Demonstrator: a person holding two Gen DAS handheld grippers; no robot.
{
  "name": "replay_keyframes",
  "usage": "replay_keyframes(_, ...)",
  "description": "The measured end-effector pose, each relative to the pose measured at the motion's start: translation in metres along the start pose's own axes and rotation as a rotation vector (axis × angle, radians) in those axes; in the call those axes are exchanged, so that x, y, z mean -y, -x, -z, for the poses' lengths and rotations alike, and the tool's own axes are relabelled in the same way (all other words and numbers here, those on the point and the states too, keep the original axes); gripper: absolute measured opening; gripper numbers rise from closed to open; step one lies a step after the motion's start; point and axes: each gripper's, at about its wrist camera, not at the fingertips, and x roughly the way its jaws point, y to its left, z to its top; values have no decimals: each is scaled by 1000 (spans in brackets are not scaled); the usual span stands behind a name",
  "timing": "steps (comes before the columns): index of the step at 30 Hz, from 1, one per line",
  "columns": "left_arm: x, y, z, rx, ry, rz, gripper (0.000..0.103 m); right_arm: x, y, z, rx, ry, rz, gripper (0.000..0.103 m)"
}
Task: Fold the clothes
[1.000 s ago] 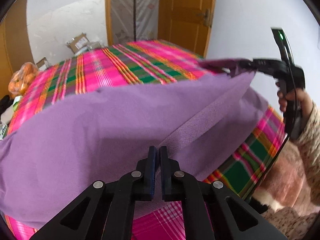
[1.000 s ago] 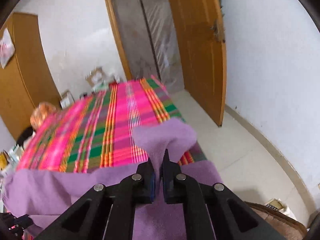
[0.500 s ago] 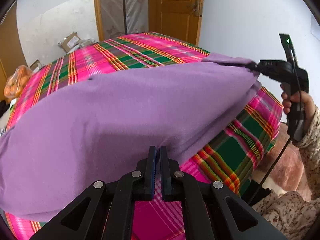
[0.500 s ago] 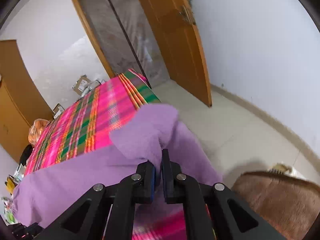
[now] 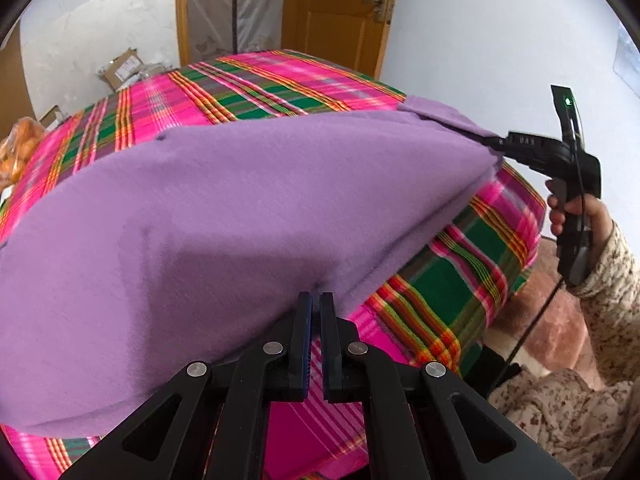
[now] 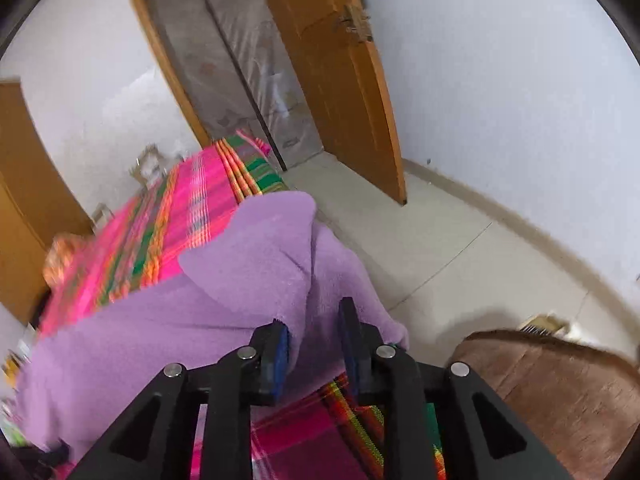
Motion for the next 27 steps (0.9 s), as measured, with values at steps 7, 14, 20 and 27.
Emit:
replay_keyframes(7, -5, 8, -7, 19, 33, 78, 3, -8, 5, -5, -9, 86, 50, 31)
replay_keyframes(14, -9, 15, -23, 50, 105, 233, 6, -74, 20, 9, 114, 493, 187, 31)
replay_keyframes(20, -7, 0, -27, 19, 137, 207, 6, -90, -10, 11, 27, 590, 213, 31)
replay_keyframes(27, -13, -11, -23, -10, 182, 191, 6, -102, -9, 12, -11, 641, 104, 32)
